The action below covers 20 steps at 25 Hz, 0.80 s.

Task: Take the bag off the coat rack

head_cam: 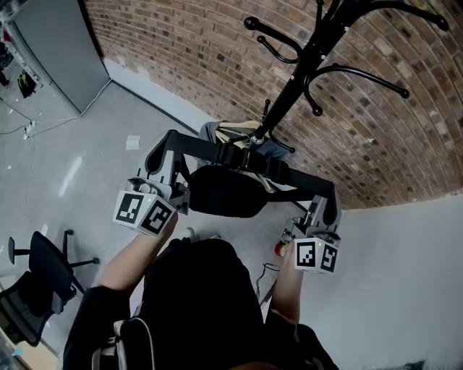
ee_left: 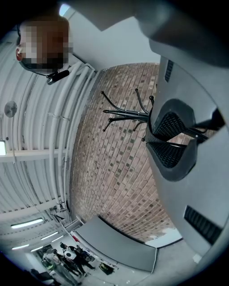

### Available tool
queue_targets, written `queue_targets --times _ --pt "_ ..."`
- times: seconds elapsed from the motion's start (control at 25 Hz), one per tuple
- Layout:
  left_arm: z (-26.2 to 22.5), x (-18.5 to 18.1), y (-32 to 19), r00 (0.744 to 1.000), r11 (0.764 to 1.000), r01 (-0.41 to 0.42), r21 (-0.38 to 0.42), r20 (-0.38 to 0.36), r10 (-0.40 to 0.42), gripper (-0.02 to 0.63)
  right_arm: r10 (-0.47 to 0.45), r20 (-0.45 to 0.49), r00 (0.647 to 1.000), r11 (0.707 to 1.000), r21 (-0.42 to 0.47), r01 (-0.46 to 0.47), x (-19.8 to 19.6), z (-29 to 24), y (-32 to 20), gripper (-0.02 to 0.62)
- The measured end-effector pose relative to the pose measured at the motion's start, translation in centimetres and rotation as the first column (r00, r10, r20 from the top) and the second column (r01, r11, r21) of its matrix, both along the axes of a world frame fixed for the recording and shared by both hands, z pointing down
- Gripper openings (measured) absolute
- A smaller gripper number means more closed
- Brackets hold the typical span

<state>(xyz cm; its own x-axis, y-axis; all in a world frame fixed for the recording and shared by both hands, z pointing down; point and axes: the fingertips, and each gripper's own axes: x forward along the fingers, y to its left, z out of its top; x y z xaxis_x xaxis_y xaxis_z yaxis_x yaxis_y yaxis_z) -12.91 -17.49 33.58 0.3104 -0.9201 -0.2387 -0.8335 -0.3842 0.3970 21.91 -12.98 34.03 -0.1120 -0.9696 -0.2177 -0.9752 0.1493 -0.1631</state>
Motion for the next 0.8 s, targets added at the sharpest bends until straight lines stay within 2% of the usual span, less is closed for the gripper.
queue_targets --times 0.4,0.8 --pt "1.1 -1.7 1.2 1.0 1.0 0.02 0.001 0.024 -0.02 0.02 0.007 -0.091 0.996 1.0 -0.013 -0.009 -1.8 1.1 1.2 0.02" --pt "0.8 -2.8 3.0 0.999 1.0 0.007 -0.012 0.037 -0.007 0.02 0.016 -0.099 0.995 0.999 -0.036 -0.02 -3.2 1.0 3.9 0.02"
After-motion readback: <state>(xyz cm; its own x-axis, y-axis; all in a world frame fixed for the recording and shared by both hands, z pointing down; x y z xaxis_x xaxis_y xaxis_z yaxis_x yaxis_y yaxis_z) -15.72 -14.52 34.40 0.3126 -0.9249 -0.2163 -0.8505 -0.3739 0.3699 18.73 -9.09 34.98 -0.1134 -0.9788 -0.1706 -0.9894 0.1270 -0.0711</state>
